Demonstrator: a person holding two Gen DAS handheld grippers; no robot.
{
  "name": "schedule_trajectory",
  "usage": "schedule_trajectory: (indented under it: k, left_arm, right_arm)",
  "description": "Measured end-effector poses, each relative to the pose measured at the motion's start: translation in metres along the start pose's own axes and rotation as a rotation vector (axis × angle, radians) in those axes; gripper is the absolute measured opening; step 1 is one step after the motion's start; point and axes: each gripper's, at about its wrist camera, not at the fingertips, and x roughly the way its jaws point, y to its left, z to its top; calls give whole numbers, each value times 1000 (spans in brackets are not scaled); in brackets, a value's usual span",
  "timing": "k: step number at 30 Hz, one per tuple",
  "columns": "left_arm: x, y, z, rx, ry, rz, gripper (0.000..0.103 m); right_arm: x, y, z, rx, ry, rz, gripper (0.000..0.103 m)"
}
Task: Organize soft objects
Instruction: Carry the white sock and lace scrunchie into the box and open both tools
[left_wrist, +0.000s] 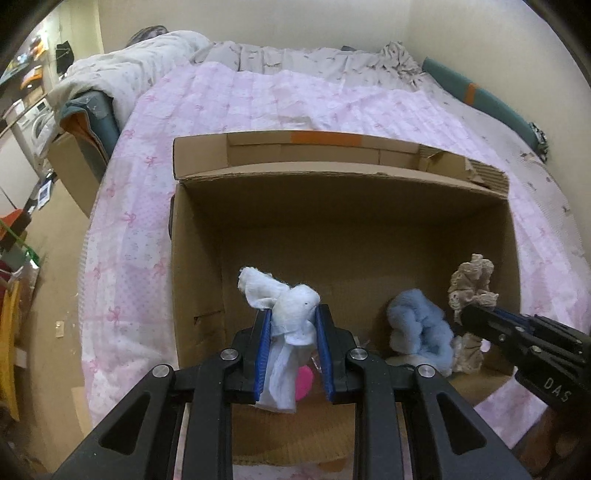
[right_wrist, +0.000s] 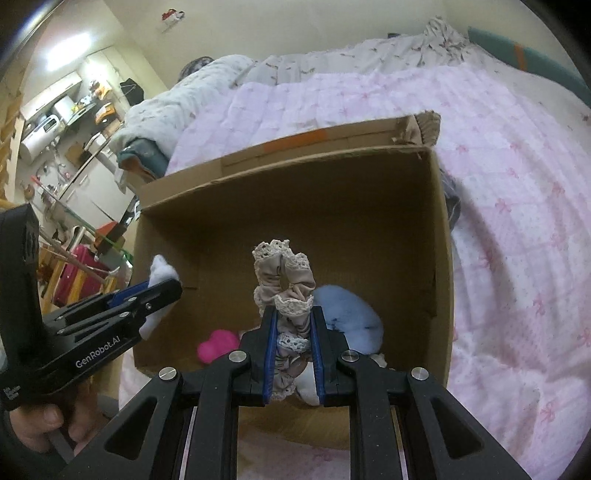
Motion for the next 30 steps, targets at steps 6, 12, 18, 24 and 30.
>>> schedule_trajectory:
  k: [6,12,18,24,30]
  left_arm:
    - [1,-2,-1,3,3,14,22]
    - [1,-5,-3,18,-4,7,24]
    - [5,-1,-4,-28,46,-48,46]
    - [-7,-3,-4,-34,-13,-41,69]
    - [-6,-4,-1,-13,-9,2,69]
  right_arm:
    - [4,-7,3,20,7,-13,19]
    - [3,-9,5,29,-7,-7,19]
    - [3,-12,3,40,-1,-17,19]
    - [0,-15,4,61,-24,-46,19]
    - [1,-19,3,72,-22,-46,19]
